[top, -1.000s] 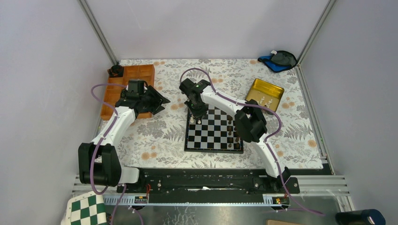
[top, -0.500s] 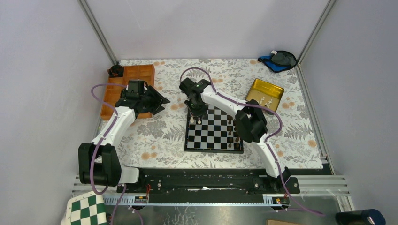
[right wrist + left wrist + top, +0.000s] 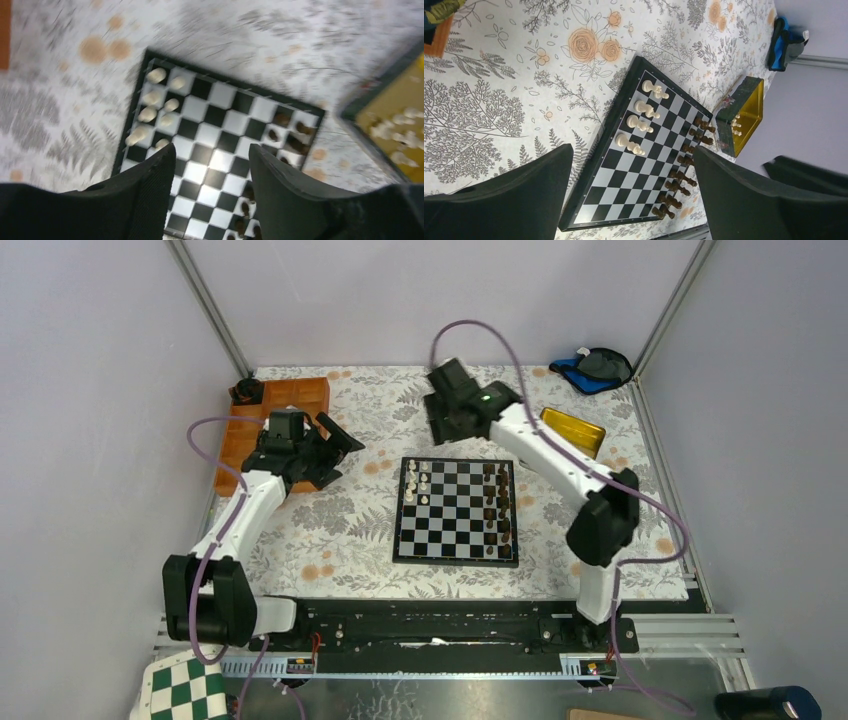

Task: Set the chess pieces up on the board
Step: Place the chess piece on the chessboard, then pick up the chess piece from the storage box.

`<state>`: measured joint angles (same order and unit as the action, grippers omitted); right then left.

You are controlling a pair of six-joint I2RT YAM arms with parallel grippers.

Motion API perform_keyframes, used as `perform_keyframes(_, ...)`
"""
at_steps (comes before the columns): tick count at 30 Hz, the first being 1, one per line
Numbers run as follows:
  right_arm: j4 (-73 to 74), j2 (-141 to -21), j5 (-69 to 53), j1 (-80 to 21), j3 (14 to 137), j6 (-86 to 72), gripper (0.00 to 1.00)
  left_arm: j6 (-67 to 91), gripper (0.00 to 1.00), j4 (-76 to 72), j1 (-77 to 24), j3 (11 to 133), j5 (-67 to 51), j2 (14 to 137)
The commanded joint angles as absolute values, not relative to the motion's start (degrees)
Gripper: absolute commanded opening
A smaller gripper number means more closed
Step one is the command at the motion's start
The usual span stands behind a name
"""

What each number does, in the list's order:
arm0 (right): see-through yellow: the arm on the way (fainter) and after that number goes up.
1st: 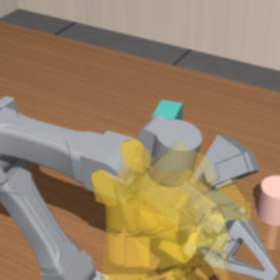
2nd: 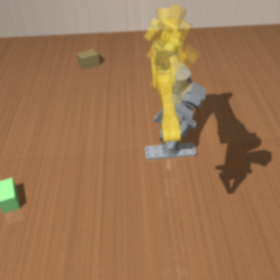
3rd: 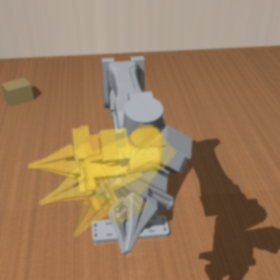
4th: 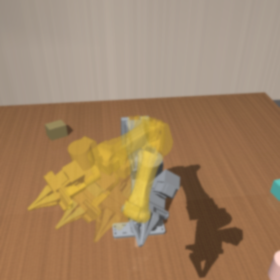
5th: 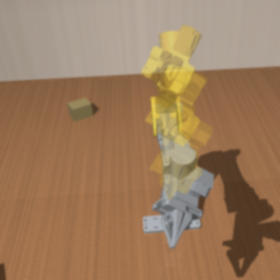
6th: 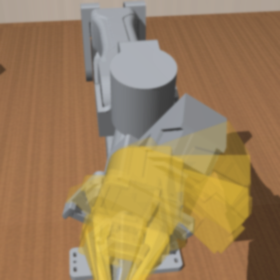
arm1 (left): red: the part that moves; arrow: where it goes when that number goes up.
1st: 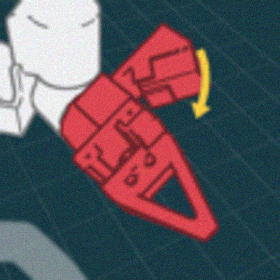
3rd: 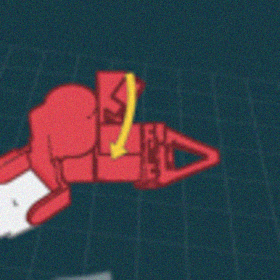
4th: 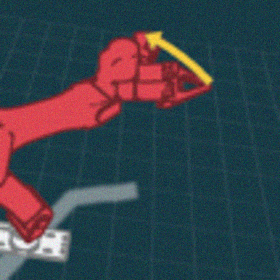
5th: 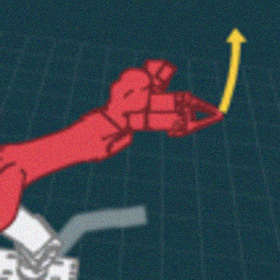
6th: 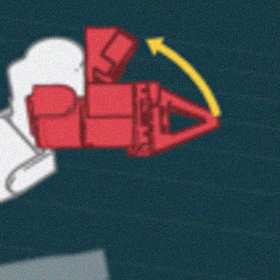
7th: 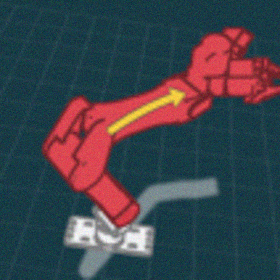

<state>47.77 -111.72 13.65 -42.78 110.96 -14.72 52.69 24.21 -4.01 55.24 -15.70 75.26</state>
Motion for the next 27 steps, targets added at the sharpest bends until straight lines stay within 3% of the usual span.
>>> perform_keyframes(1,41.09,-103.97,21.75,-34.08,104.16,-18.83,0.66,50.56,0.99,22.33,-3.78,55.11,-14.37,72.59)
perform_keyframes(10,33.21,-98.67,23.14,-17.25,89.14,-25.33,0.66,49.04,0.99,20.89,-3.78,54.43,-15.55,70.97)
perform_keyframes(27,30.81,-111.21,20.31,-5.7,89.25,-27.77,0.61,45.89,0.99,21.84,-3.78,55.28,-13.07,70.83)
